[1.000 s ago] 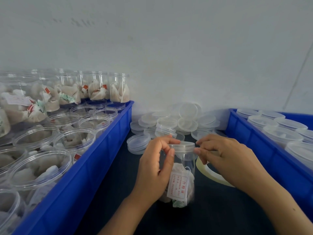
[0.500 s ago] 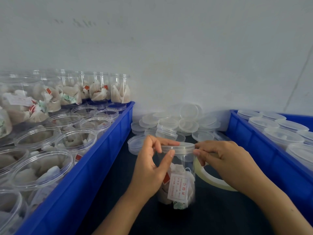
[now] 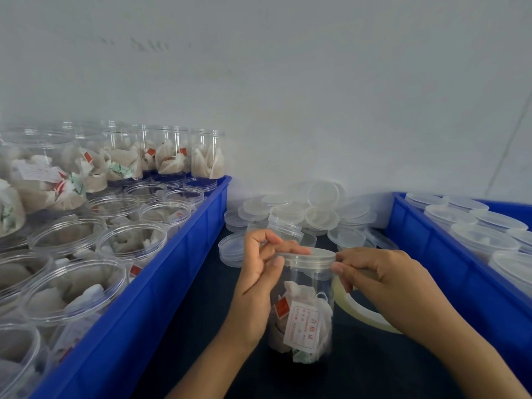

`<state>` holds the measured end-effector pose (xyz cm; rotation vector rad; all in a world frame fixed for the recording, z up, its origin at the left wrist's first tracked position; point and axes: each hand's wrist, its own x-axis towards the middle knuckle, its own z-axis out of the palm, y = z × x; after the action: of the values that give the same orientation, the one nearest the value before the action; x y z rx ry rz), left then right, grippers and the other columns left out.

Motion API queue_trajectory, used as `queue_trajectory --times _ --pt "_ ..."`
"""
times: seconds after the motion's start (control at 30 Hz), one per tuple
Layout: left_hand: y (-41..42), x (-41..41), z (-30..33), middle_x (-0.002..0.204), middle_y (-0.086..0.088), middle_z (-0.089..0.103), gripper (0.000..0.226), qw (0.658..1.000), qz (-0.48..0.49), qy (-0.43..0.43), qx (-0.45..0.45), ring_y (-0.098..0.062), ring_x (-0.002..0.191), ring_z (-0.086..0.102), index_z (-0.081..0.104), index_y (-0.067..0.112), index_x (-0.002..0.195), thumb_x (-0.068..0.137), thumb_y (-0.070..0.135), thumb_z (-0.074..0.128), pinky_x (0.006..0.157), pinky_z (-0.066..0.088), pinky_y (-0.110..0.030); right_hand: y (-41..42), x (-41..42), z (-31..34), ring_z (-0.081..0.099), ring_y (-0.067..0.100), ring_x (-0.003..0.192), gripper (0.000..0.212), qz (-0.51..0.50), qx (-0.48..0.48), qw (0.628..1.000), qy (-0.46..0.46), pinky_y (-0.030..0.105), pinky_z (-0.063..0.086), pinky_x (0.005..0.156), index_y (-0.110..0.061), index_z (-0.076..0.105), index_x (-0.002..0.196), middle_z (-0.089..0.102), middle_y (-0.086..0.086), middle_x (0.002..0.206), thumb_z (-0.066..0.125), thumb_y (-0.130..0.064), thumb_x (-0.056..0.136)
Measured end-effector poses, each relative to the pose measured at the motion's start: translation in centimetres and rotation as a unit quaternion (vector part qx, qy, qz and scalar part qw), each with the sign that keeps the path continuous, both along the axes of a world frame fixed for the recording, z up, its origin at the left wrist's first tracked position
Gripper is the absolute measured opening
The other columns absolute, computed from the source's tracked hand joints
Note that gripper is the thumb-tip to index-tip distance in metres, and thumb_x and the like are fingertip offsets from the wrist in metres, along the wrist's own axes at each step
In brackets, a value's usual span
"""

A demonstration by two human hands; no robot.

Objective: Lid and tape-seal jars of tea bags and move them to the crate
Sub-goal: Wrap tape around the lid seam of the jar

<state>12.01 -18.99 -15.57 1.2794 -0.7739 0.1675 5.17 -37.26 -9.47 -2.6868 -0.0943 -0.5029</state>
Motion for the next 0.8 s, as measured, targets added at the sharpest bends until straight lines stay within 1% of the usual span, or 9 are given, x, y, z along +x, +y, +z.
queue_trajectory --times 0.1,0.17,0.23,0.37,0.47,0.57,0.63,0.7,0.8 --pt "-0.6 -0.4 0.0 0.107 0.001 0.069 0.026 1.0 0.008 0.008 -0.002 -0.015 0.108 0.064 0.043 0.024 0.11 0.091 0.039 0.056 0.092 0.05 -0.024 0.1 -0.3 0.1 0.059 0.012 0.065 0.044 0.003 0.005 1.0 -0.004 0.037 0.054 0.069 -0.025 0.056 0.064 0.064 -0.018 0.077 0.037 -0.061 0.082" --pt "-1.0 -0.6 0.1 0.107 0.007 0.067 0.036 0.999 0.029 0.003 0.017 -0.014 0.105 0.065 0.044 0.032 0.106 0.08 0.041 0.068 0.087 0.053 -0.024 0.1 -0.5 0.1 0.058 0.012 0.063 0.043 0.006 -0.001 1.0 -0.008 0.037 0.054 0.068 -0.025 0.055 0.065 0.063 -0.017 0.074 0.037 -0.061 0.083" --pt "-1.3 -0.7 0.0 0.105 0.009 0.065 0.04 0.999 0.05 -0.003 0.021 -0.014 0.103 0.065 0.045 0.034 0.104 0.075 0.038 0.073 0.084 0.054 -0.024 0.2 -0.6 0.0 0.058 0.011 0.064 0.043 0.011 -0.008 1.0 -0.009 0.036 0.054 0.068 -0.026 0.054 0.065 0.062 -0.016 0.074 0.037 -0.06 0.084" --pt "-1.6 -0.7 -0.3 0.108 0.012 0.06 0.053 0.996 0.076 0.018 0.039 -0.011 0.104 0.064 0.047 0.026 0.112 0.069 0.043 0.072 0.081 0.054 -0.023 0.4 -0.5 -0.1 0.063 0.007 0.076 0.044 0.012 -0.005 1.0 -0.021 0.034 0.054 0.073 -0.026 0.053 0.064 0.068 -0.013 0.087 0.035 -0.062 0.082" --pt "-1.8 -1.0 -0.1 0.108 0.018 0.063 0.063 0.995 0.058 0.061 0.045 -0.003 0.1 0.065 0.049 0.023 0.112 0.065 0.048 0.083 0.075 0.053 -0.017 0.4 -0.5 -0.2 0.059 0.007 0.067 0.044 0.01 -0.015 0.999 -0.032 0.033 0.053 0.067 -0.024 0.053 0.066 0.063 -0.019 0.078 0.036 -0.061 0.084" --pt "-1.9 -1.0 0.1 0.099 0.018 0.069 0.067 0.995 0.047 0.088 0.031 -0.005 0.086 0.071 0.05 0.021 0.108 0.058 0.049 0.085 0.065 0.054 -0.015 0.6 -0.5 -0.3 0.056 0.008 0.066 0.042 0.008 -0.035 0.999 -0.041 0.031 0.052 0.062 -0.026 0.053 0.067 0.059 -0.018 0.076 0.036 -0.059 0.085" --pt "-1.8 -0.9 0.1 0.097 0.011 0.071 0.066 0.994 0.049 0.094 0.025 -0.009 0.083 0.072 0.051 0.02 0.106 0.055 0.047 0.085 0.063 0.055 -0.017 0.7 -0.5 -0.2 0.056 0.006 0.069 0.042 0.005 -0.045 0.998 -0.041 0.027 0.051 0.061 -0.027 0.054 0.067 0.059 -0.019 0.079 0.035 -0.06 0.085" --pt "-1.5 -0.6 0.0 0.099 0.003 0.072 0.067 0.994 0.038 0.1 0.028 -0.014 0.085 0.072 0.052 0.019 0.106 0.056 0.046 0.089 0.065 0.056 -0.02 0.8 -0.5 0.0 0.055 0.005 0.066 0.046 -0.004 -0.058 0.998 -0.017 0.026 0.051 0.065 -0.028 0.057 0.069 0.058 -0.017 0.071 0.031 -0.063 0.083" --pt "-1.1 -0.2 0.0 0.101 0.007 0.072 0.065 0.993 0.008 0.106 0.049 -0.014 0.09 0.072 0.051 0.018 0.106 0.056 0.045 0.084 0.068 0.056 -0.021 0.8 -0.5 0.3 0.057 0.004 0.067 0.051 -0.024 -0.053 0.997 0.043 0.025 0.052 0.07 -0.03 0.063 0.074 0.057 -0.017 0.068 0.028 -0.067 0.081"
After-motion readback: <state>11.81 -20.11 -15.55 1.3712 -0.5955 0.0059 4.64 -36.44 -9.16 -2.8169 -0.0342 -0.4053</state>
